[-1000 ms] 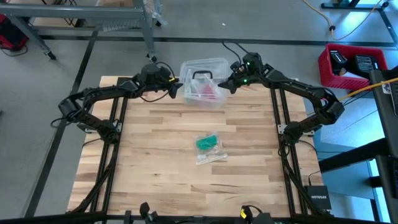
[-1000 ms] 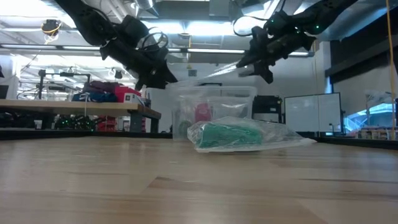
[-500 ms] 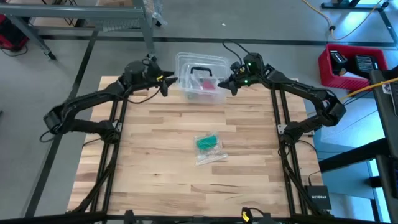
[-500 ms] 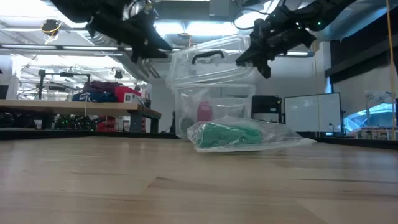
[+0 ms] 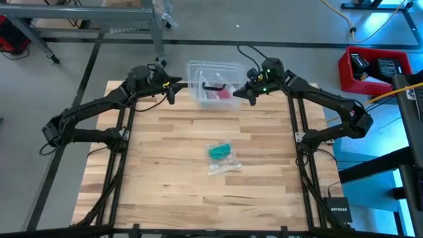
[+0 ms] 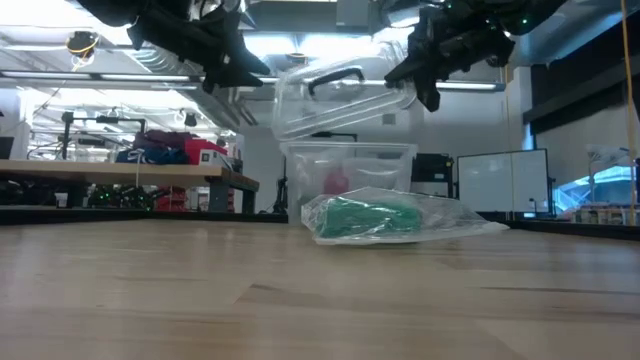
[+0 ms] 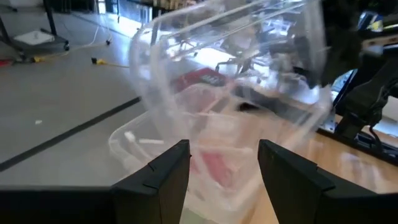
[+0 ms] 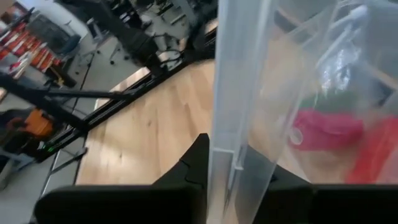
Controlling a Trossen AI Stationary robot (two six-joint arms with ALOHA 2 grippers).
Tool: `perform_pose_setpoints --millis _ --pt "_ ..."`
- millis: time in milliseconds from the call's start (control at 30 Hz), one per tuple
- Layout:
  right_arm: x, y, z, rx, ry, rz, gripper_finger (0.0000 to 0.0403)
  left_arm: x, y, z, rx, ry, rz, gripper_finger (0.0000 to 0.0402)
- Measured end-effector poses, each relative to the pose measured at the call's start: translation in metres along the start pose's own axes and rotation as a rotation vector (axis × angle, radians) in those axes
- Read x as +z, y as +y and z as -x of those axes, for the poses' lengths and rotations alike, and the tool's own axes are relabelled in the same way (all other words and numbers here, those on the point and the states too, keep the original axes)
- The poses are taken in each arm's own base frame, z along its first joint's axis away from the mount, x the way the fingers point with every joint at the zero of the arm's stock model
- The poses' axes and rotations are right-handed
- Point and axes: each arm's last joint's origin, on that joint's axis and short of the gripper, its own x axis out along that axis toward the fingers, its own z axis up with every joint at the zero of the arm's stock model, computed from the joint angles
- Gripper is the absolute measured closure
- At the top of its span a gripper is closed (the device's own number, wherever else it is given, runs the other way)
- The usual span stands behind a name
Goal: Roll bandage
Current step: Open the transparent container
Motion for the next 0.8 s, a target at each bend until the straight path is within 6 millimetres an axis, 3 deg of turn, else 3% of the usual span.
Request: perform_pose_setpoints --millis 267,400,633,800 --pt "-0.008 0.022 -0.013 0.140 0.071 0.071 0.0358 -0.002 0.000 0.000 0.004 0.023 0.002 0.0219" --pt "-0.014 0.041 -0.008 0.161 0.106 0.102 0.0361 -0.003 0.000 0.000 -0.009 0.027 0.000 0.0219" --pt "-0.035 0.098 0.035 0.032 0.147 0.210 0.0360 -0.003 -0.003 0.000 -0.047 0.034 -0.059 0.0219" --pt "-0.064 0.133 0.073 -0.087 0.204 0.222 0.0364 -0.004 -0.009 -0.001 -0.077 0.037 -0.084 0.0219"
